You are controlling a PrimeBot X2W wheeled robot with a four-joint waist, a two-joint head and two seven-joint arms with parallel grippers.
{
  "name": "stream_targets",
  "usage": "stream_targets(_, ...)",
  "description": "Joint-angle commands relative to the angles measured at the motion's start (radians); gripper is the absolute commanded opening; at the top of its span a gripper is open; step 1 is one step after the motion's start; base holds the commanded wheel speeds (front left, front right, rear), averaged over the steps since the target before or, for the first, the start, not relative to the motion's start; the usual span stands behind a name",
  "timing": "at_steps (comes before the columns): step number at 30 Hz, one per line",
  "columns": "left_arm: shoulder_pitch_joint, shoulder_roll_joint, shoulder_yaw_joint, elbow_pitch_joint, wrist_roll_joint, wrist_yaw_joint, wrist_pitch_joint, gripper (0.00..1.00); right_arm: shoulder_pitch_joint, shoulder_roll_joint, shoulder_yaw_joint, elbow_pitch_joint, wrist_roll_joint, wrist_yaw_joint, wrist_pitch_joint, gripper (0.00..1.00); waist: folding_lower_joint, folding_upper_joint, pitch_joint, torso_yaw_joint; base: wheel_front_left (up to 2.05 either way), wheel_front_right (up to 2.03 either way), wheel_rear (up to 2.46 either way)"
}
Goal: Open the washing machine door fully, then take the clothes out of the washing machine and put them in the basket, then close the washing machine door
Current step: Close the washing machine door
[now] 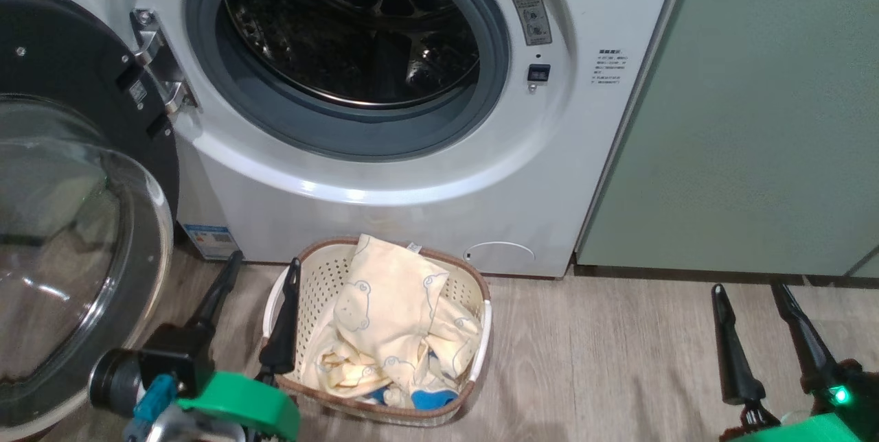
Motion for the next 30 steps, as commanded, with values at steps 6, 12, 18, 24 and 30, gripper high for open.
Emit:
stream_targets(6,-0.034,0.018,0.026,-0.029,0.000,0.005,-0.001,1.00,-0.025,-0.014,0.018,-0.032,-0.005,0.003,-0.007,1.00,0.0000,0.0000,-0.001,0.001,0.00,0.00,0.00)
stream_targets(12,-0.037,0.021,0.022,-0.026,-0.005,0.006,-0.004,1.00,-0.028,-0.014,0.020,-0.032,-0.006,0.003,-0.007,1.00,0.0000,0.0000,-0.001,0.000,0.00,0.00,0.00)
stream_targets(18,-0.037,0.023,0.020,-0.024,-0.008,0.007,-0.005,1.00,-0.027,-0.013,0.021,-0.031,-0.006,0.003,-0.007,1.00,0.0000,0.0000,-0.004,0.000,0.00,0.00,0.00)
stream_targets(24,-0.037,0.026,0.015,-0.023,-0.009,0.009,-0.005,1.00,-0.029,-0.012,0.024,-0.029,-0.005,0.003,-0.007,1.00,0.0000,0.0000,-0.004,-0.002,0.00,0.00,0.00)
stream_targets(30,-0.039,0.029,0.011,-0.022,-0.008,0.012,-0.006,1.00,-0.030,-0.013,0.025,-0.029,-0.006,0.003,-0.007,1.00,0.0000,0.0000,-0.001,-0.003,0.00,0.00,0.00)
